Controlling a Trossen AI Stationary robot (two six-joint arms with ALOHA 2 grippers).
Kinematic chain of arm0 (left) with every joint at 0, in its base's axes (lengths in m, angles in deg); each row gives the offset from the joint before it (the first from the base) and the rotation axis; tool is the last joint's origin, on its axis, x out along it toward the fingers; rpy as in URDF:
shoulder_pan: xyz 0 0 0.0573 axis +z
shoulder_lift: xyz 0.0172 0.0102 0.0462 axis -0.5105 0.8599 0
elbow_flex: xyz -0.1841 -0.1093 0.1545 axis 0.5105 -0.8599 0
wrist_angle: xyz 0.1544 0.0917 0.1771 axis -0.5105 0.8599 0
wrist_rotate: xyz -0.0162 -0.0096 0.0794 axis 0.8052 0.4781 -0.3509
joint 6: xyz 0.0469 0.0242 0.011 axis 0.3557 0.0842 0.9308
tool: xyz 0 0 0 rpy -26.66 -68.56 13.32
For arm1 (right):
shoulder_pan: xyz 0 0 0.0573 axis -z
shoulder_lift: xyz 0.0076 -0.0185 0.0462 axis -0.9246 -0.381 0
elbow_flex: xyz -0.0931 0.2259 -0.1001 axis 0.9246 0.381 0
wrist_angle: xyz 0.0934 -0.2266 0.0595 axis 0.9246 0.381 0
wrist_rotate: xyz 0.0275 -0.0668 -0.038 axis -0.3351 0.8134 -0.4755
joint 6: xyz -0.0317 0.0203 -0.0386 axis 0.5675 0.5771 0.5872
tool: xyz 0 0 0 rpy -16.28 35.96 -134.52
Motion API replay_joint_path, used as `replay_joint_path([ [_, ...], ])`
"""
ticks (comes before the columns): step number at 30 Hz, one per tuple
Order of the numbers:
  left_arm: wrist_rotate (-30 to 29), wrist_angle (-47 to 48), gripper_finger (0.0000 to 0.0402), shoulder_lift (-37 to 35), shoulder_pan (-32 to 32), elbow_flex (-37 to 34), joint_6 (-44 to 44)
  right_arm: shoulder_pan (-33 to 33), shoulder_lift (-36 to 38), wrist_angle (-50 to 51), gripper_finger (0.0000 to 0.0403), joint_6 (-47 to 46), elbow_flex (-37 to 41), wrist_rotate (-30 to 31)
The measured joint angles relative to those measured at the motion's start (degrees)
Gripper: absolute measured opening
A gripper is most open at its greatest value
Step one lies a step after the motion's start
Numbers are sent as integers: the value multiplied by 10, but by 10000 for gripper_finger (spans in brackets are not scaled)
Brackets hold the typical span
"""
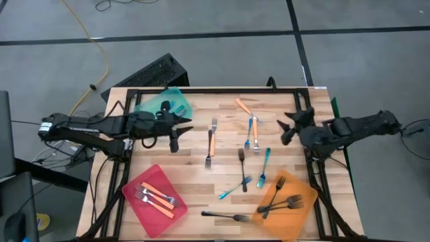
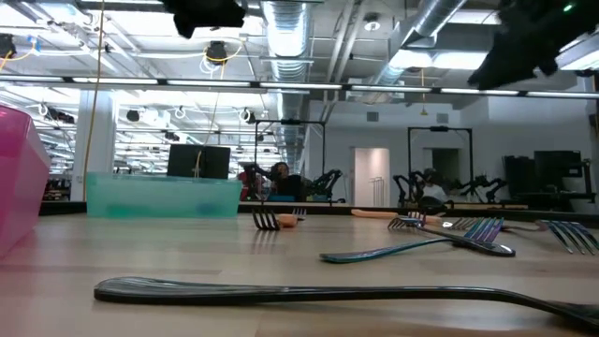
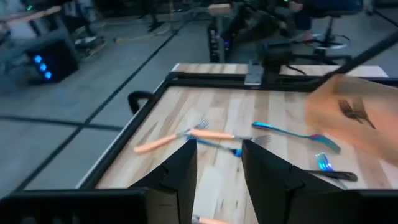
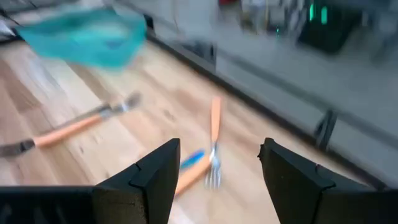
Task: Sort silverware by color (type)
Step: Put the blue fork into the blue bin
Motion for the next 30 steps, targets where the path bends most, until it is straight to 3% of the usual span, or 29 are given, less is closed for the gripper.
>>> replay_joint_path([
  [8, 1, -2, 112, -8, 0, -30, -35, 149, -122, -7, 242, -203, 0, -216],
  [13, 6, -1, 112, -8, 0, -30, -35, 198, -177, -7, 242, -219, 0, -375],
  [18, 7, 1, 112, -8, -1, -30, -36, 202, -230, -35, 242, -210, 0, -448],
  [21, 7, 15, 112, -8, -1, -30, -36, 198, -262, -64, 242, -135, -6, -477],
  [26, 7, 34, 112, -7, -1, -29, -42, 150, -306, -80, 242, 142, -41, -490],
  [30, 8, 43, 112, -7, -1, -29, -52, 107, -330, -79, 242, 304, -62, -490],
])
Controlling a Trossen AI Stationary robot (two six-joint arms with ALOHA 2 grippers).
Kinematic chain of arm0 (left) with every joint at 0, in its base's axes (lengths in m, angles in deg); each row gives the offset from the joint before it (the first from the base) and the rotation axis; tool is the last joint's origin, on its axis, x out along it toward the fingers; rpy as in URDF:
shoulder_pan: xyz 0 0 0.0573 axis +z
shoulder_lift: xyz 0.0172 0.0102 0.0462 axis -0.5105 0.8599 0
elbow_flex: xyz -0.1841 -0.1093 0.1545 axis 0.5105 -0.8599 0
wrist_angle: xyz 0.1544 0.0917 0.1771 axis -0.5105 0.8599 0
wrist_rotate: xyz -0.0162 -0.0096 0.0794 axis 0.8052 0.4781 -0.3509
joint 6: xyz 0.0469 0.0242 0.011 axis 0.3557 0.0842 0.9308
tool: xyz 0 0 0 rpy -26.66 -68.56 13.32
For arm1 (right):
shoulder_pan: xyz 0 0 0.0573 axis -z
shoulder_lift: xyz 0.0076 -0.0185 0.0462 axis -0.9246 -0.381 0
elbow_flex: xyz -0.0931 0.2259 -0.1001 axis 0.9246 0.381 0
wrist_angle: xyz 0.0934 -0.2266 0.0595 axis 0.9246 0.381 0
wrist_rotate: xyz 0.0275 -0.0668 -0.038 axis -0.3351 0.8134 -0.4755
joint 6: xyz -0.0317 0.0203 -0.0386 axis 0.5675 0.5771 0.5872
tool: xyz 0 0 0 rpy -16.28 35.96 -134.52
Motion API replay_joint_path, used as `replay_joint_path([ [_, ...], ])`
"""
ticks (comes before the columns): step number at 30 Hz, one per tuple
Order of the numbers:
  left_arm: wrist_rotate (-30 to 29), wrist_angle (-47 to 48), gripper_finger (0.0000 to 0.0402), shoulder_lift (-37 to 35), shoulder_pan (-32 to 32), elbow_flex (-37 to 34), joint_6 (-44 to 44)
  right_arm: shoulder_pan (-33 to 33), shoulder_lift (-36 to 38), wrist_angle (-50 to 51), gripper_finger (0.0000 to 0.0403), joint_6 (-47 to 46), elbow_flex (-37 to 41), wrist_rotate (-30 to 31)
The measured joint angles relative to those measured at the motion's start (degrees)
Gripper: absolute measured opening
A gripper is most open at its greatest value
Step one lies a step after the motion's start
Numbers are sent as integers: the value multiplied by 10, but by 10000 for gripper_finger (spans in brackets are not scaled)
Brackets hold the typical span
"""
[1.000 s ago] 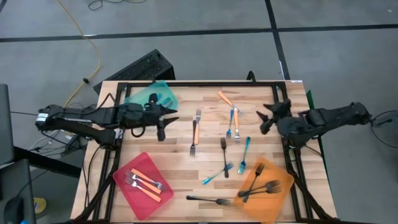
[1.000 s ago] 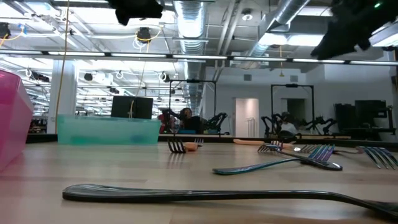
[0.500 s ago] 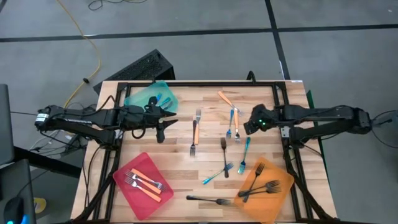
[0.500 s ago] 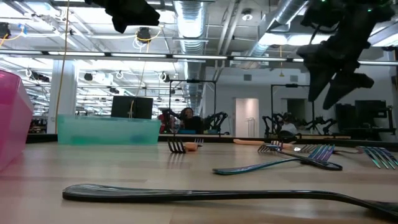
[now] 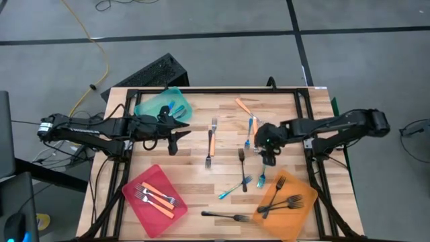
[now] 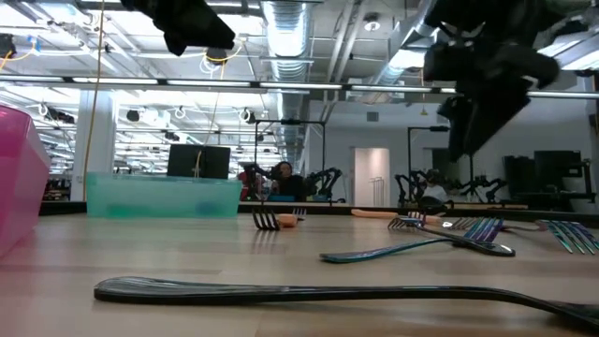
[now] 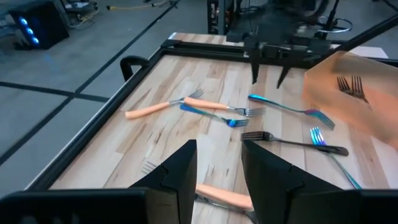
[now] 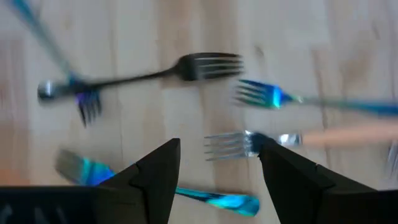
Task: Sort silverware by color (type)
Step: Put the blue fork into the blue bin
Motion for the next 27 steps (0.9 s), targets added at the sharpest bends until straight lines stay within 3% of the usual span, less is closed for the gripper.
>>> replay_joint_path([
  [4, 0, 8, 112, 0, 0, 0, -13, -46, -27, 22, 242, 114, -4, 0],
  [9, 0, 15, 112, 0, 0, 0, -16, -89, -78, 44, 242, 189, -4, 0],
  [19, -1, 16, 112, 0, 0, 0, -21, -135, -175, 42, 242, 274, -4, 26],
  [27, -3, 16, 112, 0, 0, 0, -21, -128, -213, 44, 232, 278, -7, 43],
])
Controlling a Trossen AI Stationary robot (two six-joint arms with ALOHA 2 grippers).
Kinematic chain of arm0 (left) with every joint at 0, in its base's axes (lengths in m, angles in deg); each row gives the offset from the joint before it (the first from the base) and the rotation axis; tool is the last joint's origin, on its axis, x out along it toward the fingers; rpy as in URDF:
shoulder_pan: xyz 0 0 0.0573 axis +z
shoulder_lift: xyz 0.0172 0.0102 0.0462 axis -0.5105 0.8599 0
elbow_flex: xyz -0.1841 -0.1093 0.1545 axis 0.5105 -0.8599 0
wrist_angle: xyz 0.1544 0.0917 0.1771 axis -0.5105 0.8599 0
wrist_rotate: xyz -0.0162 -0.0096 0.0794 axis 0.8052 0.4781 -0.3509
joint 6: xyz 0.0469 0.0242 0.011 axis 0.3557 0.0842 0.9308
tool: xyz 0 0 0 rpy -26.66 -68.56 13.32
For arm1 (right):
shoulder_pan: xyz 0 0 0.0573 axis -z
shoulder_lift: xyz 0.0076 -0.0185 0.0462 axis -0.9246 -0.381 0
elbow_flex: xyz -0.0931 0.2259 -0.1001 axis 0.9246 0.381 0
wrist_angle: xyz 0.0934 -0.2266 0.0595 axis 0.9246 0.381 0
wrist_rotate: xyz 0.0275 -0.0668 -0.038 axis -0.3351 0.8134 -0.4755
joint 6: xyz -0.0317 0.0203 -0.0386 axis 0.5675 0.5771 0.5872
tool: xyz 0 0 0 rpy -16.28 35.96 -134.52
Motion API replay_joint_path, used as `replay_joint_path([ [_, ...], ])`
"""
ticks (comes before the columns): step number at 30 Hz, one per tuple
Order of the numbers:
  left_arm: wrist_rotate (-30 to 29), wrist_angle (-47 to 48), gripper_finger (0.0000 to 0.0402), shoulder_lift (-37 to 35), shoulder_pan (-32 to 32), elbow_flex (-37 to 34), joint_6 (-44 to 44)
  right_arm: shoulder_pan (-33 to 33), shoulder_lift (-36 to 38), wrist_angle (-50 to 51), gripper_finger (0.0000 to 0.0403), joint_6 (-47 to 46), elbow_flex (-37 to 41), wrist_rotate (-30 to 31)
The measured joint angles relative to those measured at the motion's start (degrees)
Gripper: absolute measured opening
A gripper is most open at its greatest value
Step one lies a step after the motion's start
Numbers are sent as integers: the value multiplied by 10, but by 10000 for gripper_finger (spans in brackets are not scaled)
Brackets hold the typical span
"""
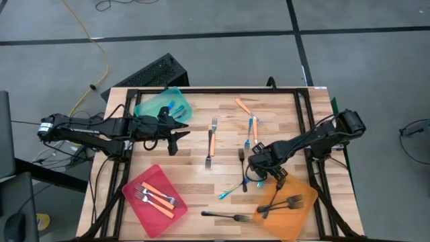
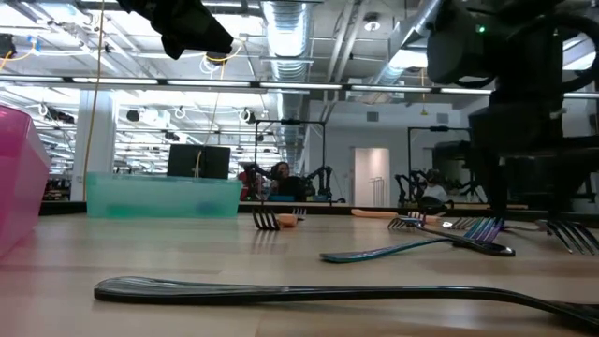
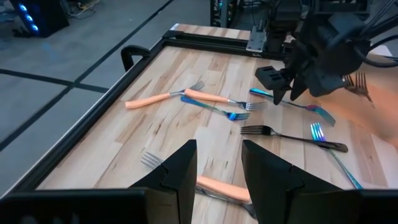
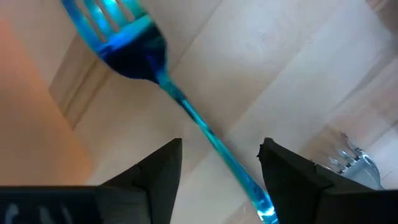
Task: Sort silverware by color (type)
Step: Put the blue fork into the blue bin
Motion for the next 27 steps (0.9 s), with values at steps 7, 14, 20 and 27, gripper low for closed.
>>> replay_joint_path([
  [7, 0, 0, 112, 0, 0, 0, 0, 10, -3, 0, 163, -9, -1, -14],
  [14, 0, 0, 112, 0, 0, 0, 0, 10, -5, 5, 121, -8, -10, -13],
  [20, 0, 0, 112, 0, 0, 0, 0, 10, -5, 21, 108, 12, -11, -10],
  [27, 0, 0, 112, 0, 0, 0, 0, 14, -5, 23, 46, 8, -12, -10],
])
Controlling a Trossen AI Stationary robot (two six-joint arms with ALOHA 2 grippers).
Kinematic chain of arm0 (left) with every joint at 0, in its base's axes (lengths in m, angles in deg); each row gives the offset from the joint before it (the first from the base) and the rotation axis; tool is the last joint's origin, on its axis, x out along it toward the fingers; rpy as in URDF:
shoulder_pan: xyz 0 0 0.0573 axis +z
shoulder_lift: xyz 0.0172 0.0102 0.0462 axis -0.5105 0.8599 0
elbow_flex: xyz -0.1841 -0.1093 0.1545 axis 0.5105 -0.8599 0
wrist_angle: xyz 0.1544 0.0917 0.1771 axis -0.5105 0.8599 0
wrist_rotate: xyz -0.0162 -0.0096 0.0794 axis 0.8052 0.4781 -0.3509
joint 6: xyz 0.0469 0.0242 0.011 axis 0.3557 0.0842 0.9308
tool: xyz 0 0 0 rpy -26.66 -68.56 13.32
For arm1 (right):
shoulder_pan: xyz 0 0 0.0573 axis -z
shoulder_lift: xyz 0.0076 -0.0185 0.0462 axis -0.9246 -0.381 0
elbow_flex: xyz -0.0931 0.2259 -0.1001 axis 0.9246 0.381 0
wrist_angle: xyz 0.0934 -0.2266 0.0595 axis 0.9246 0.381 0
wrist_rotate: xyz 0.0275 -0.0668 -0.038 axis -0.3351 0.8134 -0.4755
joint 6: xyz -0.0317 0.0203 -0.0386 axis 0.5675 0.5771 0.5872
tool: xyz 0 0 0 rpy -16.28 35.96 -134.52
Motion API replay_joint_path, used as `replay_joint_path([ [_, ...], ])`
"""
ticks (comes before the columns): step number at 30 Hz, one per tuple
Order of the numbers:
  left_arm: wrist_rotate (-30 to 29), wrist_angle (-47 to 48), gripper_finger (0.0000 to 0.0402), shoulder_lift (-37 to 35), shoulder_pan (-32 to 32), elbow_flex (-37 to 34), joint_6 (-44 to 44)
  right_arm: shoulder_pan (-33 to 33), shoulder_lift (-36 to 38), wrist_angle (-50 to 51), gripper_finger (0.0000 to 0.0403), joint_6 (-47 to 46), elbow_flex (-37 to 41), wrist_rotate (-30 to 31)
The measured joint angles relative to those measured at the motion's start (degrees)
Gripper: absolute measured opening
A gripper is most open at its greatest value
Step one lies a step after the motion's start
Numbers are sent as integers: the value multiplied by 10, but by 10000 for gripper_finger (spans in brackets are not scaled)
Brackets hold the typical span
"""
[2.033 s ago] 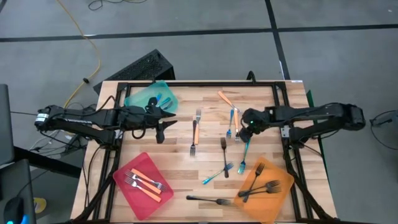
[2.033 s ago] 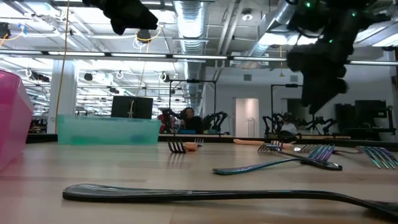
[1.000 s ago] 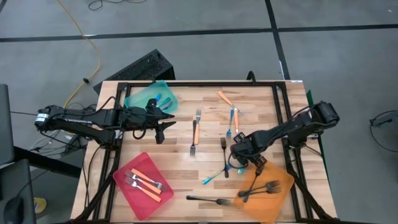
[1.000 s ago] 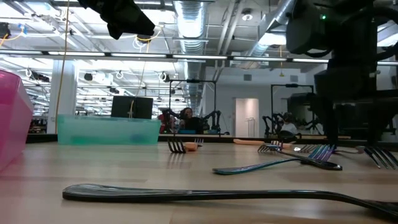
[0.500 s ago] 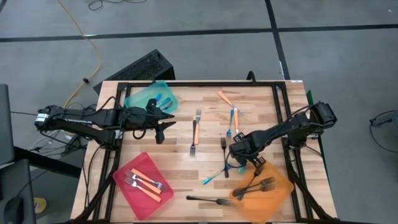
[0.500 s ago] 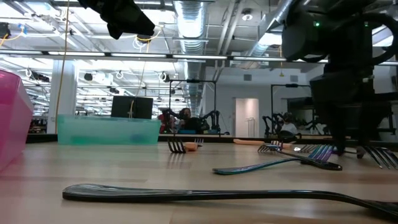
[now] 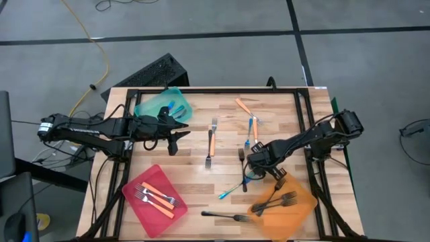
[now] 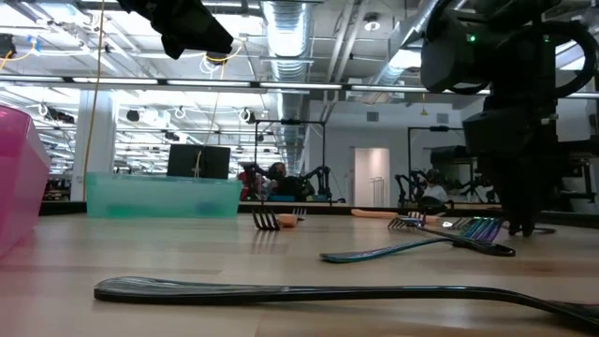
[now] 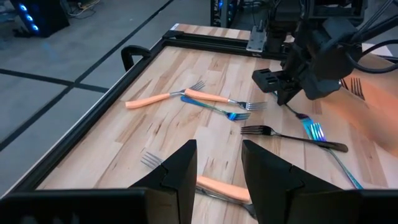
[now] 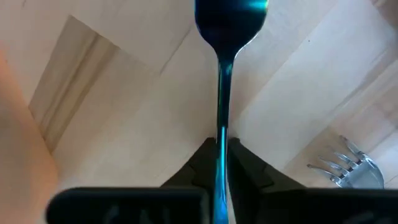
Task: Sort silverware by color (type)
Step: Put the blue fork into the blue bin
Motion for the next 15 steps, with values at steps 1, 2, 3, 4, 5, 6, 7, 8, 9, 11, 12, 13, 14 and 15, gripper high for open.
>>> replay_joint_path([
  [1, 0, 0, 112, 0, 0, 0, 0, 0, 0, 0, 37, 0, 0, 0],
  [2, 0, 0, 112, 0, 0, 0, 0, 0, 0, 0, 29, 0, 0, 1],
  [3, 0, 0, 112, 0, 0, 0, 0, 0, 0, 0, 28, -2, 0, 1],
  [4, 0, 0, 112, 0, 0, 0, 0, 0, 0, 0, 28, -7, 0, 1],
  [5, 0, 0, 112, 0, 0, 0, 0, 0, 0, 0, 28, -13, 0, 1],
  [6, 0, 0, 112, 0, 0, 0, 0, 0, 0, 1, 28, -19, 0, 1],
  [7, 0, 0, 112, 0, 0, 0, 0, 0, 0, 1, 28, -25, 0, 1],
  [8, 0, 0, 112, 0, 0, 0, 0, 0, 0, 1, 28, -30, 0, 1],
  [9, 0, 0, 112, 0, 0, 0, 0, 0, 0, 1, 28, -36, 0, 1],
  [11, 0, 0, 112, 0, 0, 0, 0, 0, 1, 0, 30, -48, 0, 0],
  [12, 0, 0, 112, 0, 0, 0, 0, 0, 4, 0, 31, -54, 0, 0],
  [13, 0, 0, 112, 0, 0, 0, 0, 0, 8, -2, 32, -60, 0, 0],
  [14, 0, 0, 112, 0, 0, 0, 0, 0, 12, -5, 32, -64, 0, 0],
  [15, 0, 0, 112, 0, 0, 0, 0, 0, 17, -11, 32, -68, 0, 0],
])
